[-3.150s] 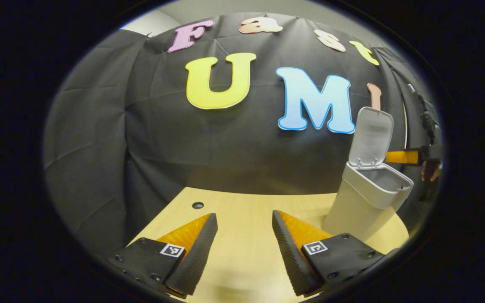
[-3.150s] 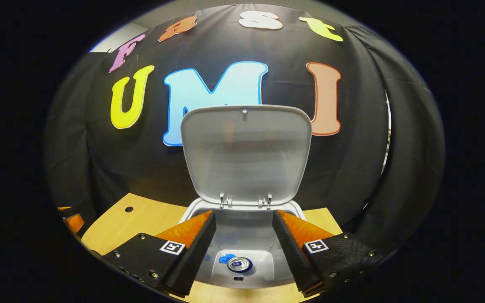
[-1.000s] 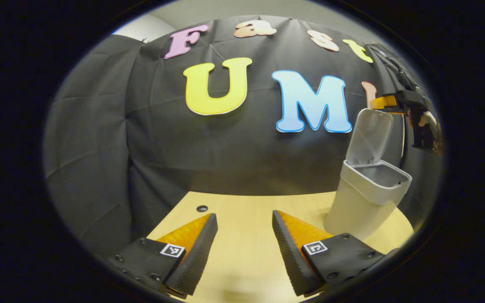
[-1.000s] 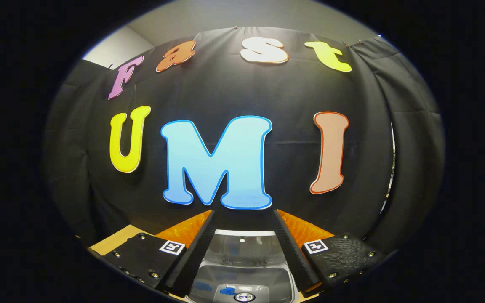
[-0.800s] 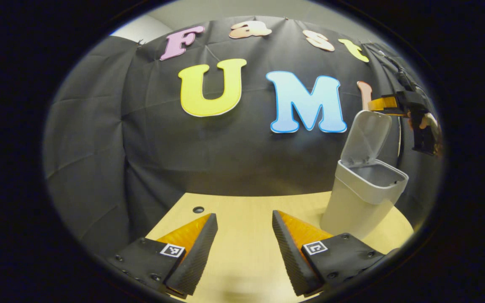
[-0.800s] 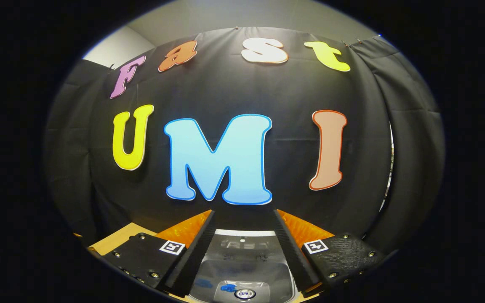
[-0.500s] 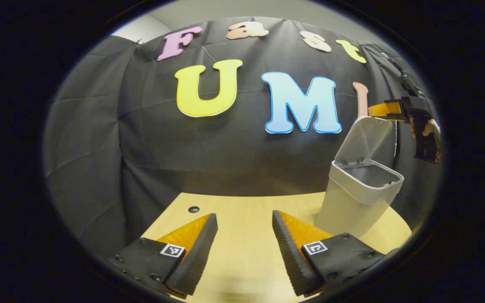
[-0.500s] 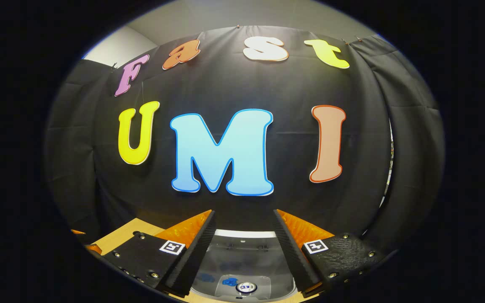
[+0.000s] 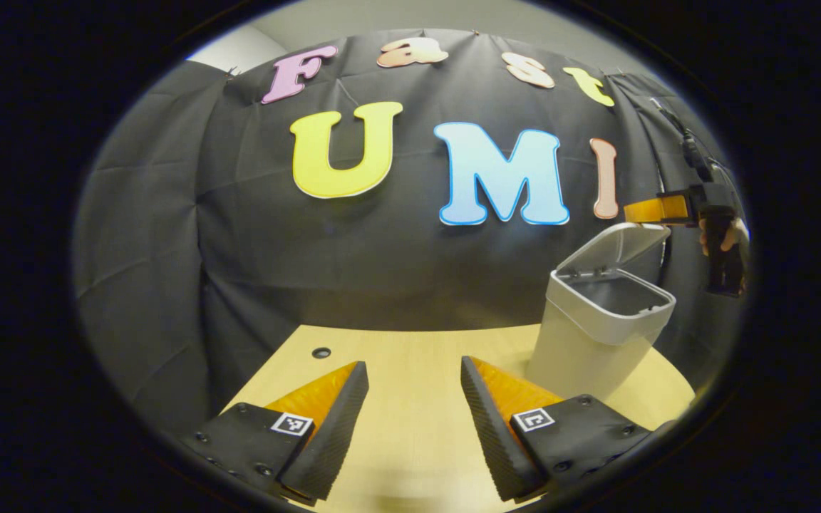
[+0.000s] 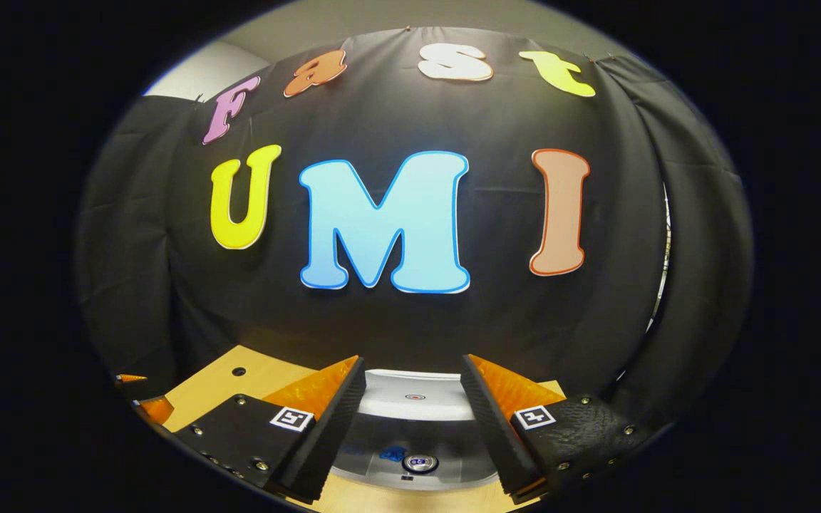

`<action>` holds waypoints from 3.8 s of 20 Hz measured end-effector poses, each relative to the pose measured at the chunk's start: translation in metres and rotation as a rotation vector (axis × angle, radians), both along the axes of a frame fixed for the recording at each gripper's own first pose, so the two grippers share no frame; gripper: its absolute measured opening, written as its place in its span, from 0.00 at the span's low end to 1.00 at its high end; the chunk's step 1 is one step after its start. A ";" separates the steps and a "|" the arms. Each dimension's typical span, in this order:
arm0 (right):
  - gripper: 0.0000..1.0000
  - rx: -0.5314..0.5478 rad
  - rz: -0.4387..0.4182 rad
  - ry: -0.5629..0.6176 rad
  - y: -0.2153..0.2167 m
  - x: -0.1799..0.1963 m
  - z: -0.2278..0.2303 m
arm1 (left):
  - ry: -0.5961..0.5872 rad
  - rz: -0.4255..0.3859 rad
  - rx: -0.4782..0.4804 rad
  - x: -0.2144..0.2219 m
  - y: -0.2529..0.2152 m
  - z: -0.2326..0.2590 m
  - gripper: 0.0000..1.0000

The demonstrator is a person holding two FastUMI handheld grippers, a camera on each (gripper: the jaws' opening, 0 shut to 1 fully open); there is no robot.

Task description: Press the lid of the desktop garbage bin to open it, pick up the crumpled paper on the desktop and throw it into the bin, then pick up the pop can on the desktop and drop it into the bin, and finally close the garbage bin lid.

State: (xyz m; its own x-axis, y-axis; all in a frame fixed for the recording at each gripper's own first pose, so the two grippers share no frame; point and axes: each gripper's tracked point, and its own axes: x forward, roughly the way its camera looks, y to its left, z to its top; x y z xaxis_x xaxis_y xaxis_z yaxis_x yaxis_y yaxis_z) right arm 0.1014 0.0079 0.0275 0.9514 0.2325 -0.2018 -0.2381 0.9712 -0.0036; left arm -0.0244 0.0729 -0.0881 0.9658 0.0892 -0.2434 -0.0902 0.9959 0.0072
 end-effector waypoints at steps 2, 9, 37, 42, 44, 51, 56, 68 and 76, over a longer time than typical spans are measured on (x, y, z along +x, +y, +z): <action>0.87 -0.002 0.001 0.030 0.001 -0.003 -0.015 | 0.005 0.002 -0.001 -0.001 -0.001 -0.001 0.87; 0.88 -0.008 -0.002 0.126 0.003 -0.011 -0.066 | 0.019 -0.001 0.003 0.003 -0.001 -0.008 0.84; 0.88 0.033 -0.093 -0.064 0.006 -0.018 -0.103 | 0.051 -0.082 -0.008 0.037 -0.020 -0.023 0.89; 0.89 0.051 -0.110 -0.109 0.006 -0.017 -0.107 | 0.055 -0.090 -0.014 0.040 -0.022 -0.025 0.87; 0.88 0.077 -0.114 -0.107 0.006 -0.018 -0.108 | 0.058 -0.094 -0.018 0.042 -0.022 -0.027 0.89; 0.89 0.065 -0.122 -0.145 0.006 -0.017 -0.109 | 0.059 -0.096 -0.020 0.044 -0.022 -0.028 0.87; 0.88 0.070 -0.127 -0.152 0.006 -0.018 -0.105 | 0.045 -0.102 -0.001 0.044 -0.021 -0.022 0.89; 0.88 0.065 -0.139 -0.134 0.005 -0.018 -0.102 | -0.001 -0.109 0.013 0.039 -0.023 -0.002 0.89; 0.96 0.044 -0.142 -0.107 0.011 -0.037 -0.069 | -0.066 -0.098 0.016 0.037 -0.018 0.041 0.87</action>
State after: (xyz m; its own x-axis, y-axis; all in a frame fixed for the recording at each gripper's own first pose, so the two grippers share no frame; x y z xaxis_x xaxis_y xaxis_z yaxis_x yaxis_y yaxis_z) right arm 0.0647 0.0184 -0.0414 0.9908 0.1008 -0.0899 -0.0992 0.9948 0.0214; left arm 0.0122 0.0547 -0.0475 0.9840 -0.0035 -0.1780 0.0072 0.9998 0.0203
